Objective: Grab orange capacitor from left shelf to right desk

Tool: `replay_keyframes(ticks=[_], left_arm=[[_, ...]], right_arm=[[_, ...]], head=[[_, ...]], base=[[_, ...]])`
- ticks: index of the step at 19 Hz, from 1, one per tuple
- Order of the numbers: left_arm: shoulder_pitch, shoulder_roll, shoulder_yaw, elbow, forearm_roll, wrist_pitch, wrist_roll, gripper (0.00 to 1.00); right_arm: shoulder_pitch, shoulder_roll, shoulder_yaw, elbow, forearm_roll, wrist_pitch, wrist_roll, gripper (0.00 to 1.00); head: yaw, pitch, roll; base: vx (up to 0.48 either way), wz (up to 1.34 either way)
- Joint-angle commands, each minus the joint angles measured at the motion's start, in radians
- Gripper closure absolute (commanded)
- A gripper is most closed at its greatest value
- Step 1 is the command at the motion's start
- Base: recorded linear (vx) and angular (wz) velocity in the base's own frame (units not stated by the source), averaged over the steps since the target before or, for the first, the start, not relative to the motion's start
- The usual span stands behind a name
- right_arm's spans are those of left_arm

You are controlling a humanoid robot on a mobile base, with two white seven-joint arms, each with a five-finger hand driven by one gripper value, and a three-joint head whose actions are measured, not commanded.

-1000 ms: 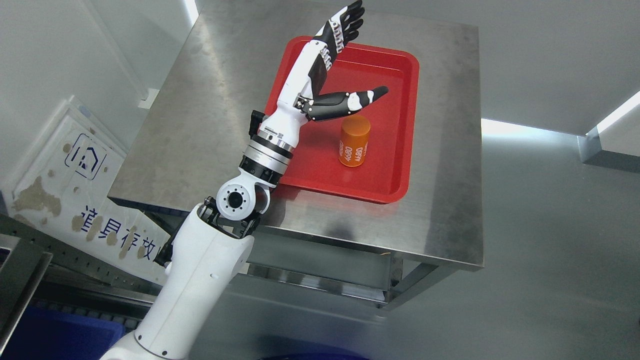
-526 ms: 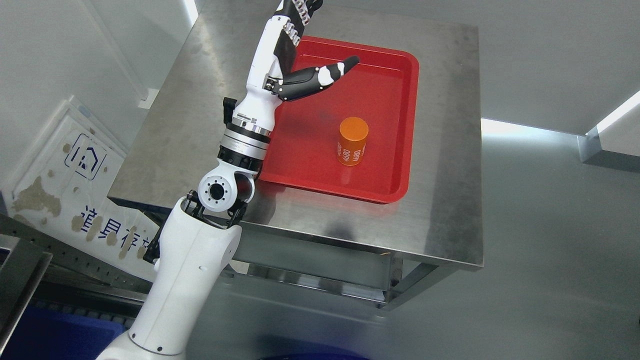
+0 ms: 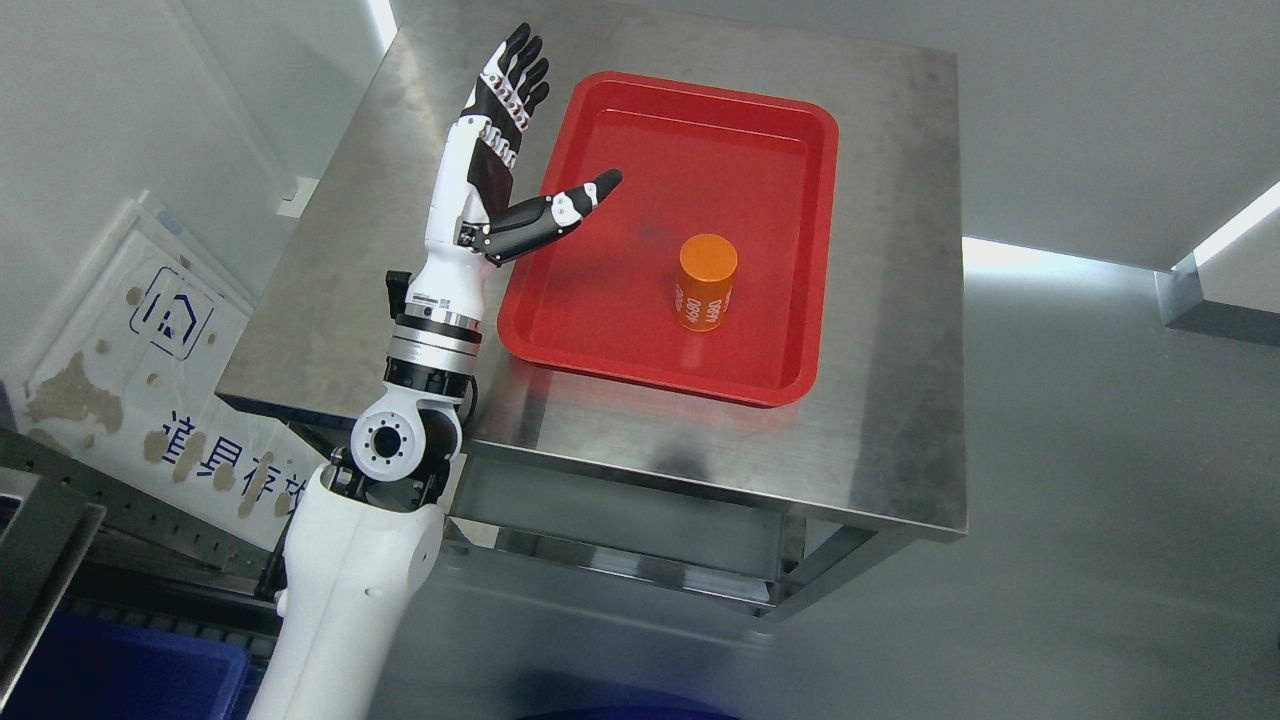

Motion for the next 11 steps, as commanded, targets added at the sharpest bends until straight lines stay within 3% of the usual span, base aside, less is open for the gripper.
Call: replay_keyframes(ticks=[1,11], left_arm=[[0.02,0.028,0.109,-0.015,0.0,0.048,-0.002,0.0],[-0.017,0.06,0.111,-0.014,0.0,0.05,-0.002,0.0]], right_arm=[[-0.002,-0.017,-0.011,-0.034,0.0,0.001,0.001,0.0],[-0.002,-0.017,-0.011,-0.034,0.0,0.001,0.001,0.0]], head=[[0.0,0.0,0.0],[0.0,0.0,0.0]], base=[[0.0,0.0],[0.0,0.0]])
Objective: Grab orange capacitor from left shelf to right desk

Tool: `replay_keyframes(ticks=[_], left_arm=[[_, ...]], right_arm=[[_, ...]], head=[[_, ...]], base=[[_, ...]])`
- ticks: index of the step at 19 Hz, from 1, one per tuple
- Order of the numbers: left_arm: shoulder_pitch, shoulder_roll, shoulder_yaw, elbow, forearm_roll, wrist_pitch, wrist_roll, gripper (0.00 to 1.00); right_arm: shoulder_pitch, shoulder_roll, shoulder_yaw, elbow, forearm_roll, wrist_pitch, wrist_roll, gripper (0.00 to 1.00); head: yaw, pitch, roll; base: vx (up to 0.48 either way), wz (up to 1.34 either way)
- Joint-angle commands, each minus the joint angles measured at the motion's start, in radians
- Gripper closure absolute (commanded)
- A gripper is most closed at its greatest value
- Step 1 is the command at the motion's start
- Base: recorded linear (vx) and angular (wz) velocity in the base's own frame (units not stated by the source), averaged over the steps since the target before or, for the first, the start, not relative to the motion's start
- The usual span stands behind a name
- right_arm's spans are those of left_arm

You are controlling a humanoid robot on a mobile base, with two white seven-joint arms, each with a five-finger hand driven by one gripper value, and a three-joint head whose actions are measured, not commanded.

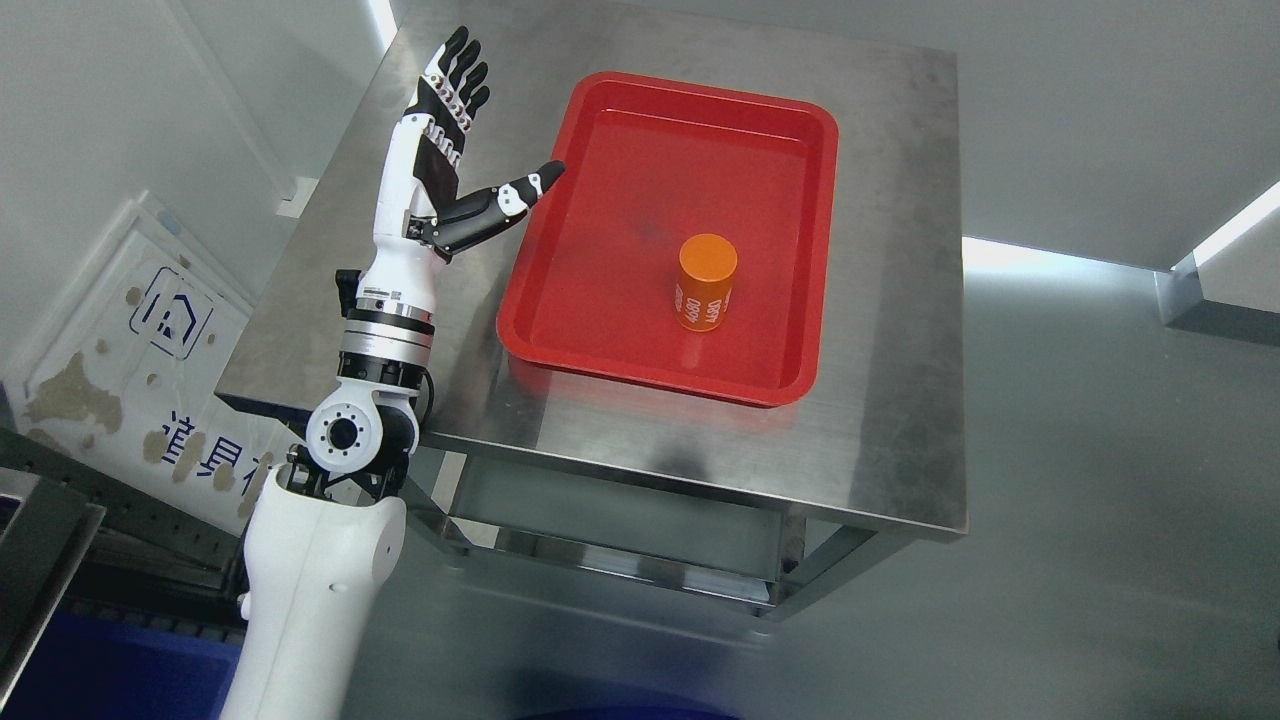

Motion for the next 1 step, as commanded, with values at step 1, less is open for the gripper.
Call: replay_keyframes(ticks=[1], left_arm=[[-0.011,0.026,0.038,-0.004,0.0,0.001,0.0,0.0]], right_arm=[[-0.002,-0.017,-0.011,-0.034,0.0,0.001,0.001,0.0]], head=[[0.0,0.0,0.0]], base=[[0.0,0.0]])
